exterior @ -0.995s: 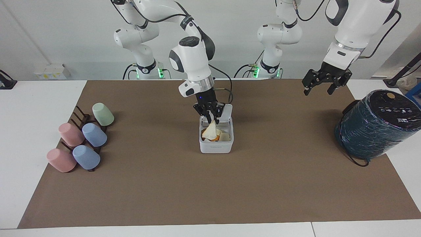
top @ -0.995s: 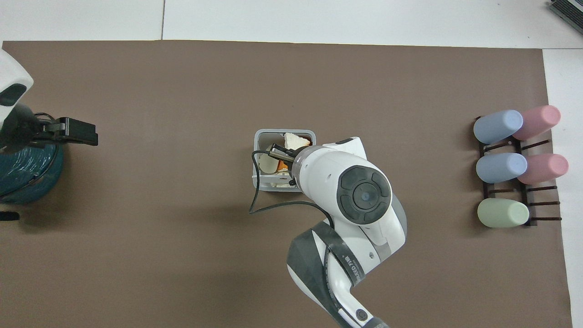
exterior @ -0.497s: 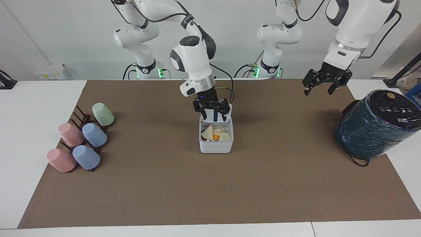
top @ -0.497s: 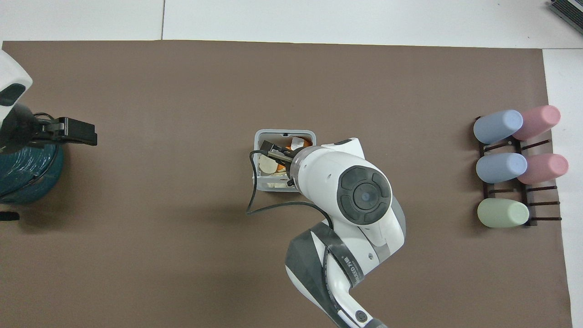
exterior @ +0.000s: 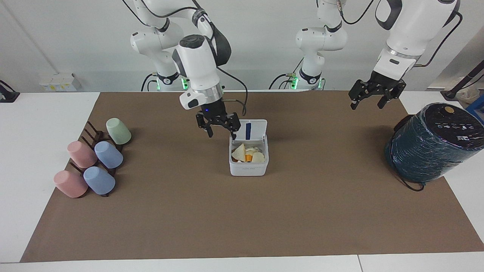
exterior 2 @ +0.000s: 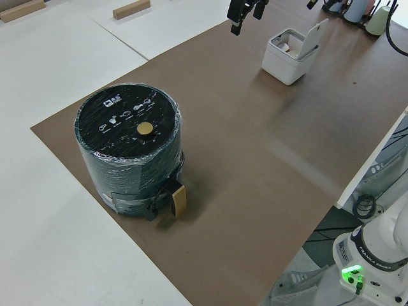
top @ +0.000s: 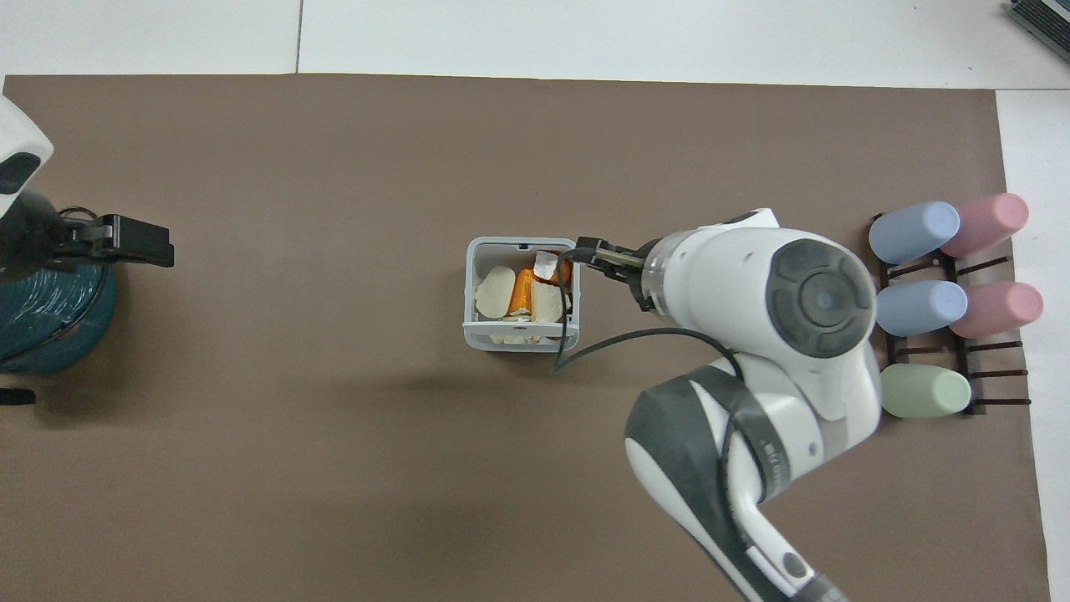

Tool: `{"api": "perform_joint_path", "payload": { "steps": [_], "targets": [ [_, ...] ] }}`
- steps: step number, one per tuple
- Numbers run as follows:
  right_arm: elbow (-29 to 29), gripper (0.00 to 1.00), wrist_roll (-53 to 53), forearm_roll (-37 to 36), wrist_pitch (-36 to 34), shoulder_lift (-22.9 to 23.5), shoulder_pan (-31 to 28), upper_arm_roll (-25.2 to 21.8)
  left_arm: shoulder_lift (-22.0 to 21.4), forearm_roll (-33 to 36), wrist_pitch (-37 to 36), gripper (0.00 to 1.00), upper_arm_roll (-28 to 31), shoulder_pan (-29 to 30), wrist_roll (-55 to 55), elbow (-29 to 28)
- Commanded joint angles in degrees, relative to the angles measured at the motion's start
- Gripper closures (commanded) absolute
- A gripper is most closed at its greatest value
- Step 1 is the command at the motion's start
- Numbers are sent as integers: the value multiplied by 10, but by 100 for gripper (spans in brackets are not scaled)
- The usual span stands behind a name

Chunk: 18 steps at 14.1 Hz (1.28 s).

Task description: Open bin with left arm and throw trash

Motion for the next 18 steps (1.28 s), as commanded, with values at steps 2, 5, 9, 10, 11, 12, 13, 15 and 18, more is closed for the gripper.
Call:
{"api": "perform_joint_path", "payload": {
  "steps": [2,5,9,10,11,12,13,15,18],
  "targets": [
    [-16,0,-110,2,-83,-60,-79,6,16,18,-14,0,1,1,3,14],
    [27,0,-168,-6,-176,-73,-130,2,74,19,-65,0,1,2,4,94],
    [102,0,-196,-32,-280,-69,-174,2,154,16,-111,0,2,3,4,197],
    [123,0,-198,-39,-301,-64,-179,2,153,15,-113,0,1,2,4,196],
    [139,0,-198,-39,-321,-57,-180,2,153,15,-114,0,0,0,4,195],
    [150,0,-201,-39,-336,-55,-182,2,153,16,-112,0,1,-1,4,195],
    [154,0,-206,-39,-347,-55,-187,2,151,17,-105,0,2,-1,4,194],
    [150,0,-233,-39,-360,-55,-190,2,145,15,-96,0,0,1,6,190],
    [143,0,-264,-39,-363,-57,-198,1,136,15,-81,0,1,1,9,181]
  ]
}}
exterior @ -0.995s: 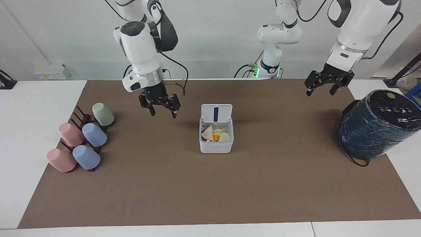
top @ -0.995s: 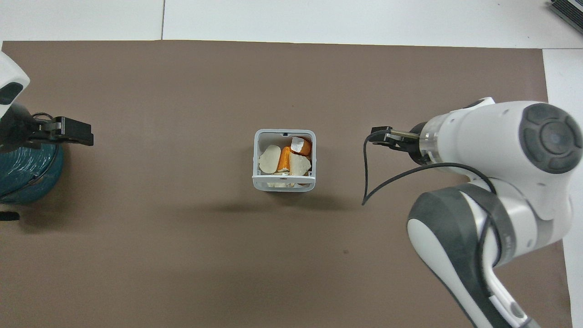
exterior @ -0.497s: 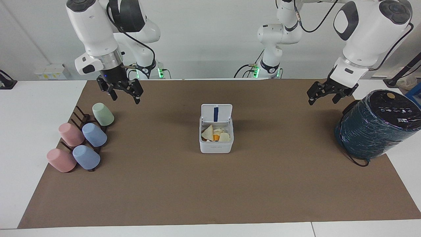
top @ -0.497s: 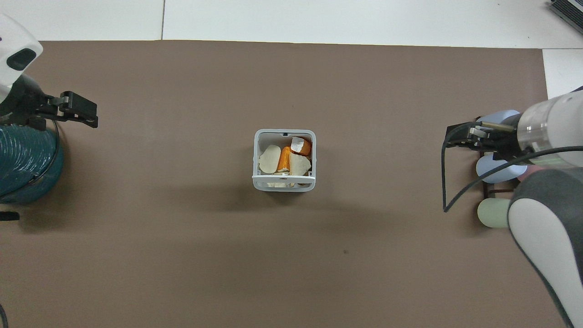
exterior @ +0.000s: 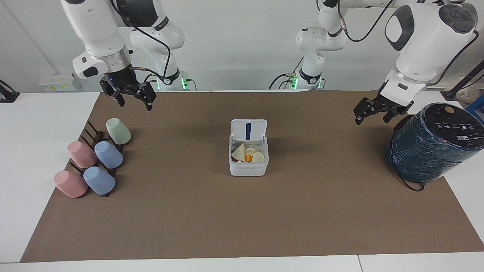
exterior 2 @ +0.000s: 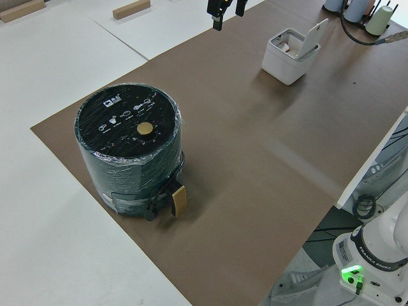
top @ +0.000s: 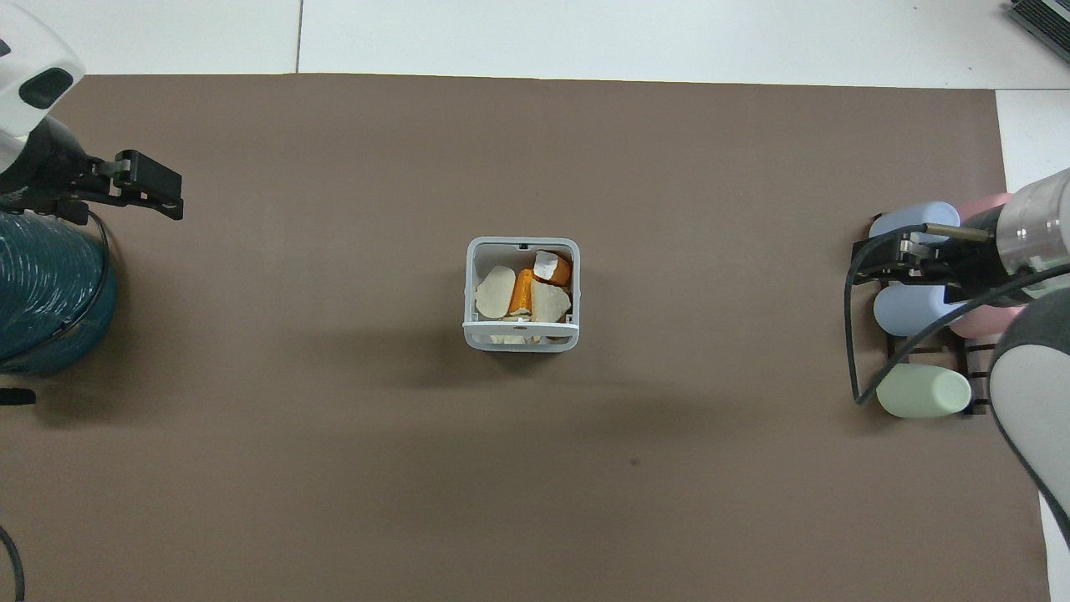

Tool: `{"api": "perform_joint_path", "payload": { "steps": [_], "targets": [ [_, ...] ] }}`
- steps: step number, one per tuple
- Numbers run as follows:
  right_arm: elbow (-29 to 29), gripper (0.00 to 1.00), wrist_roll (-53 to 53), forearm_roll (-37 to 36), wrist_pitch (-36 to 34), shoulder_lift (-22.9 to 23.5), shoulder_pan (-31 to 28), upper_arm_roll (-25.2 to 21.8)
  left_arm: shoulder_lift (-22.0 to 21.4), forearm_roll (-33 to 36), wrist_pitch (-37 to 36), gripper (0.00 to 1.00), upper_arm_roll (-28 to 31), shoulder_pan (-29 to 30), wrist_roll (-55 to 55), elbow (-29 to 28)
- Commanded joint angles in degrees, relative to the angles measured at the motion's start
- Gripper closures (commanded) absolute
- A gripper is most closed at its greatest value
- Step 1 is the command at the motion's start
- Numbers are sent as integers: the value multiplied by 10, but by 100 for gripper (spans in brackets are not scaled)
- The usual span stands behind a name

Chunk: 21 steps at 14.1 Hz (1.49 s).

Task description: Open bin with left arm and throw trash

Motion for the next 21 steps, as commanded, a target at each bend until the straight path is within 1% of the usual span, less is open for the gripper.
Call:
{"api": "perform_joint_path", "payload": {
  "steps": [1,5,9,11,19,20,21],
  "targets": [
    [10,0,-28,-8,-12,7,-22,7,-14,8,6,0,1,0,8,-7],
    [11,0,-28,-22,-35,5,-29,7,-24,8,15,0,2,1,8,-28],
    [-2,0,-28,-22,-36,0,-27,8,-29,8,16,0,3,1,8,-35],
    [-12,0,-24,-22,-28,-6,-25,7,-29,8,16,0,3,1,8,-35],
    [-13,0,-41,-20,-25,-5,-29,8,-31,8,16,0,3,1,8,-35],
    [-12,0,-51,-18,-17,-4,-29,8,-32,8,16,0,3,1,8,-35],
    [-13,0,-58,-17,6,-3,-30,8,-32,8,16,0,4,1,8,-35]
  ]
}}
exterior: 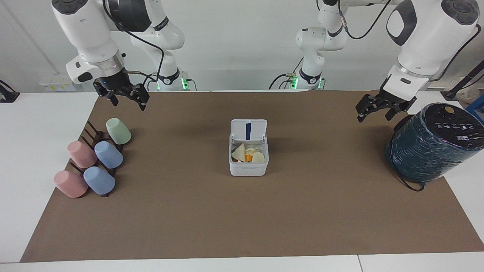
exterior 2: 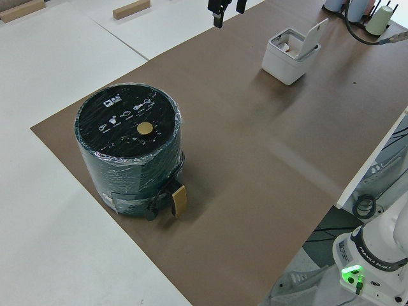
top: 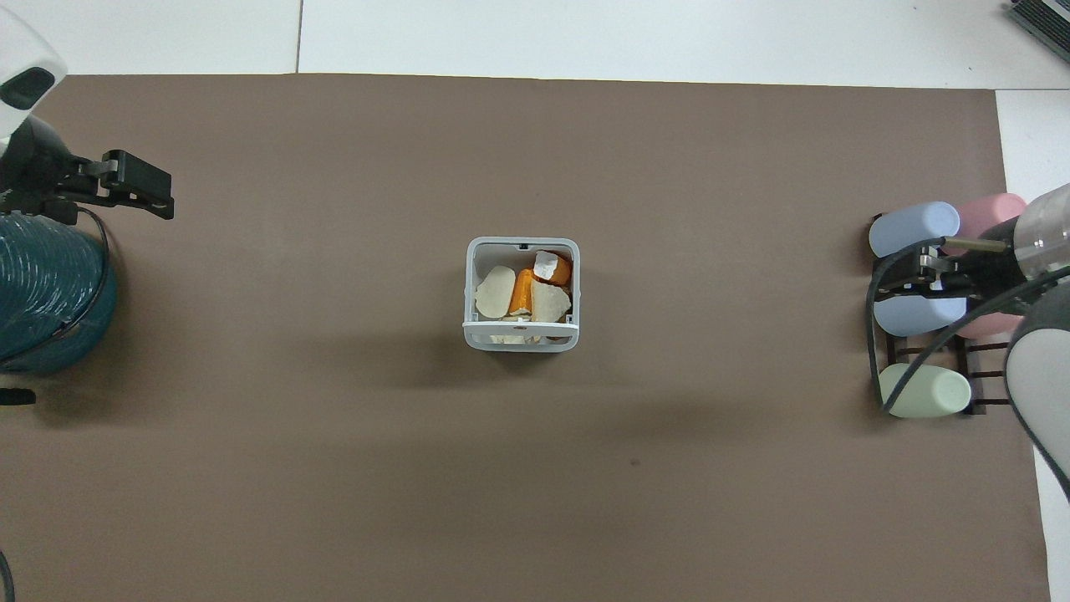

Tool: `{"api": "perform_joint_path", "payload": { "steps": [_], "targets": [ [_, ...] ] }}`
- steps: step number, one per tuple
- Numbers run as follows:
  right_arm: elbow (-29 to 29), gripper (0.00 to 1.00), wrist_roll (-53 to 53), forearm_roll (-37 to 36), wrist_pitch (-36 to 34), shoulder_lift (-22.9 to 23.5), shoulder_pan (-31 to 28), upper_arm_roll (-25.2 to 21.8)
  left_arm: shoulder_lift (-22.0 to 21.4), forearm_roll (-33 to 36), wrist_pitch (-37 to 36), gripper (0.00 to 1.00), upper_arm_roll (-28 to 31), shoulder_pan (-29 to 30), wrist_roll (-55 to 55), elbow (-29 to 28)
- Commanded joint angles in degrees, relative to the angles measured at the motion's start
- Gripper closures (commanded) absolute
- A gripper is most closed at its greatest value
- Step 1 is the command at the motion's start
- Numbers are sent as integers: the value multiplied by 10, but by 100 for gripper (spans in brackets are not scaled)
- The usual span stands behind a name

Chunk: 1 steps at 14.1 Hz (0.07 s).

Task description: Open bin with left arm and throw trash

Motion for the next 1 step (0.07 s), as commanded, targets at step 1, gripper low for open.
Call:
{"api": "perform_joint_path", "payload": {
  "steps": [1],
  "targets": [
    [-8,0,-29,-4,31,-4,-10,5,-20,8,13,0,2,1,7,-26]
  ]
}}
